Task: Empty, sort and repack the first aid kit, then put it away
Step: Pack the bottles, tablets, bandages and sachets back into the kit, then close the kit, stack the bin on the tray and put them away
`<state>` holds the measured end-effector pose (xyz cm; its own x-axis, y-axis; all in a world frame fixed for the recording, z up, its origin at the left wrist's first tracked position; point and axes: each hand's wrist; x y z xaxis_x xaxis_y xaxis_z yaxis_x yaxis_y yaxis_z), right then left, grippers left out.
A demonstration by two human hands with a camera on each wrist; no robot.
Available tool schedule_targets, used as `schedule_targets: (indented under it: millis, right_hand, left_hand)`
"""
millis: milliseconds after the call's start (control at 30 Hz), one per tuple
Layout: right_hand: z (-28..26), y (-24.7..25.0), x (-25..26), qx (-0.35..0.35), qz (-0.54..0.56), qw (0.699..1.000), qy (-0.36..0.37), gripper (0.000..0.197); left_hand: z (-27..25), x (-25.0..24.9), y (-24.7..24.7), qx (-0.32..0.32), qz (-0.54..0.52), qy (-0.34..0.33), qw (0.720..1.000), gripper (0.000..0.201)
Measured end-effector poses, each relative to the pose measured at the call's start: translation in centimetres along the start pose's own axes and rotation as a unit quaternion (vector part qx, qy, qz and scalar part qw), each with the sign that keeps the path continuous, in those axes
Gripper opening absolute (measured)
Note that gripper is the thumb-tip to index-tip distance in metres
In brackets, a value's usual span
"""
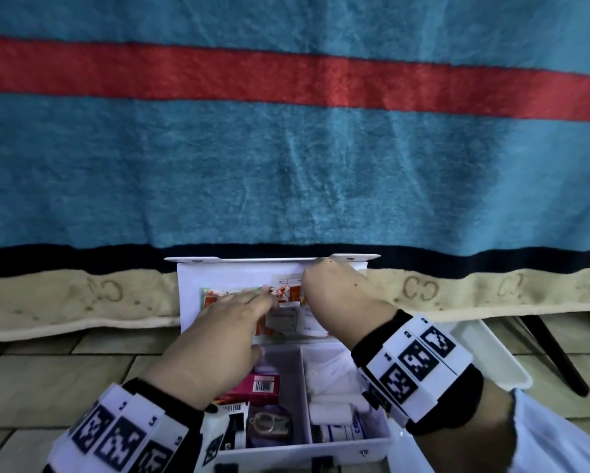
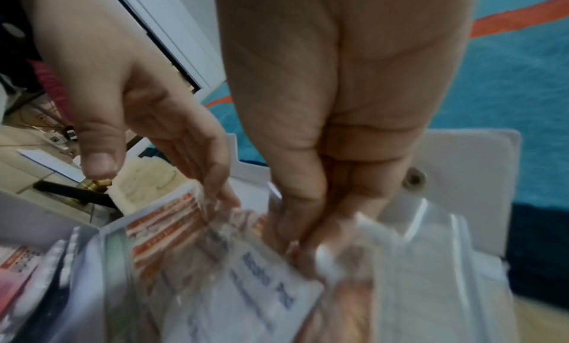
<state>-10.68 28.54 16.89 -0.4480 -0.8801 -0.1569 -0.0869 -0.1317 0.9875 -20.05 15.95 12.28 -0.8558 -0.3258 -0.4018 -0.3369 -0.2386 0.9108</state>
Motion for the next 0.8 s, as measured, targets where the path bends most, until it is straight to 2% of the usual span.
schedule_targets:
  millis: [133,200,267,433,467,533,600,700,800]
  right_hand:
    - [-2.0,1.0,0.7,-0.049,0.005,0.999,-0.009,0.021]
    - [-3.0,1.3,0.2,-0.088,0.026,0.996,-0.023,0.03]
    - [-3.6,1.2,-0.8,-0.13,0.045,0.99,-0.037,0.042]
    - [-3.0,-1.1,-4.6,-0.224,0.031,0.97,-0.09,0.047]
    - [-2.8,-1.5,-5.2,-0.237,0.019,0.966,-0.105,0.045]
    - [-2.4,-2.2,-6.0,-0.253,-0.001,0.96,-0.122,0.039]
    - [-2.1,-2.5,-6.5,-0.248,-0.019,0.963,-0.102,0.029]
    - [-2.4,-2.7,-7.0,-0.207,-0.002,0.976,-0.068,0.021]
    - [-3.4,-2.8,-7.2,-0.169,0.051,0.983,-0.058,0.015]
  left_hand:
    - [0.2,0.4,-0.2,-0.008,-0.019,0.006,1.0,0.069]
    - [-0.2,0.4,0.2,-0.039,-0.031,0.021,0.999,0.068]
    - [-0.5,0.4,1.0,-0.098,-0.032,0.041,0.994,0.065]
    - [-0.8,1.5,3.5,-0.265,-0.003,0.076,0.961,0.063]
    - [-0.8,1.6,4.0,-0.271,0.013,0.086,0.959,0.063]
    - [-0.2,1.8,5.0,-0.239,0.047,0.114,0.963,0.062]
    - [0.5,2.2,5.6,-0.198,0.063,0.132,0.969,0.054]
    - [1.0,2.7,5.4,-0.168,0.06,0.123,0.976,0.03]
    - [0.5,2.5,4.9,-0.184,0.067,0.121,0.973,0.02]
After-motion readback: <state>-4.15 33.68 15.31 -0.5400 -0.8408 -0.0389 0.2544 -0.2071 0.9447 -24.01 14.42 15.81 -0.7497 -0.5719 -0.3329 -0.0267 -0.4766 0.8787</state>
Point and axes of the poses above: each hand's wrist, its own z-axis towards the middle knuckle, its own y-axis out of the back of the hand, x = y × z, and after that the axes turned 7 degrees about -z, right-handed
